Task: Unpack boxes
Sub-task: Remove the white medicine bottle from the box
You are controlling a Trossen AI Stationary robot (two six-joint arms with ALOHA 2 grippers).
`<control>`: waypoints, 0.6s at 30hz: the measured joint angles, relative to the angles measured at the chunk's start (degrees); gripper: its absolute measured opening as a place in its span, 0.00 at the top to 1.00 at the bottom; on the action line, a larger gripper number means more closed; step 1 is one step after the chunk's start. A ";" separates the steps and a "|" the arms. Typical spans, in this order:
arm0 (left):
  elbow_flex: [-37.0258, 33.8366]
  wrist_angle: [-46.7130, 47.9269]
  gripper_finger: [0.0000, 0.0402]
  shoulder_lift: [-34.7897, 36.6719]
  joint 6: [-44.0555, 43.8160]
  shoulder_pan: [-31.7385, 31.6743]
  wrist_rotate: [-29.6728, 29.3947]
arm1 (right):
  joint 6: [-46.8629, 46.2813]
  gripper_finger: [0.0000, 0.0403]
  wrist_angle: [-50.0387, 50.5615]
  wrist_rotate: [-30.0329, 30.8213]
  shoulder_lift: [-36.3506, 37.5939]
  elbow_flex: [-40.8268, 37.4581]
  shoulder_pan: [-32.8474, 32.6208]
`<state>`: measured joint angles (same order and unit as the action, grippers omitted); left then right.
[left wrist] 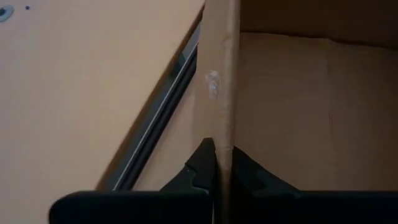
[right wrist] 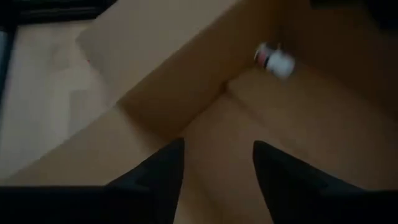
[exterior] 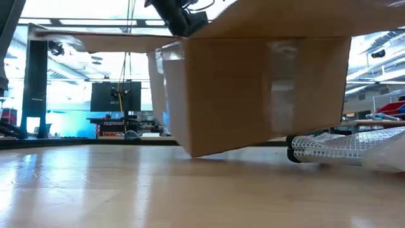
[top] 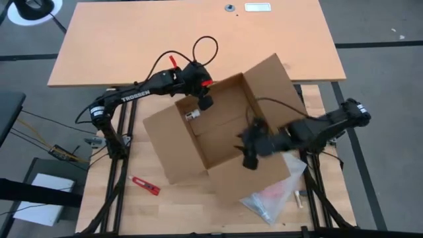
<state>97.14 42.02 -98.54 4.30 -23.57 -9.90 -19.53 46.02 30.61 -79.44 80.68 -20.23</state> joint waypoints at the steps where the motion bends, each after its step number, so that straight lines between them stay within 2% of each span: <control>1: 0.00 -0.36 0.94 -0.10 -0.14 0.00 0.29 | 4.05 0.53 -2.69 -2.30 -0.80 0.00 2.71; 6: 0.00 -0.67 0.94 -0.74 -2.01 0.02 3.36 | 17.17 0.54 -12.81 -14.21 -7.35 0.00 12.10; 12: 0.00 -0.61 0.94 -0.77 -1.65 0.07 7.69 | 27.80 0.51 -20.09 -15.26 -16.29 0.00 18.95; 18: 0.00 -0.77 0.94 -0.77 -1.64 0.05 10.18 | 33.18 0.45 -23.44 -18.56 -24.48 -0.02 23.64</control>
<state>97.14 41.25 -99.31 2.67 -23.52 0.28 13.65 22.58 12.05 -103.92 80.66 3.41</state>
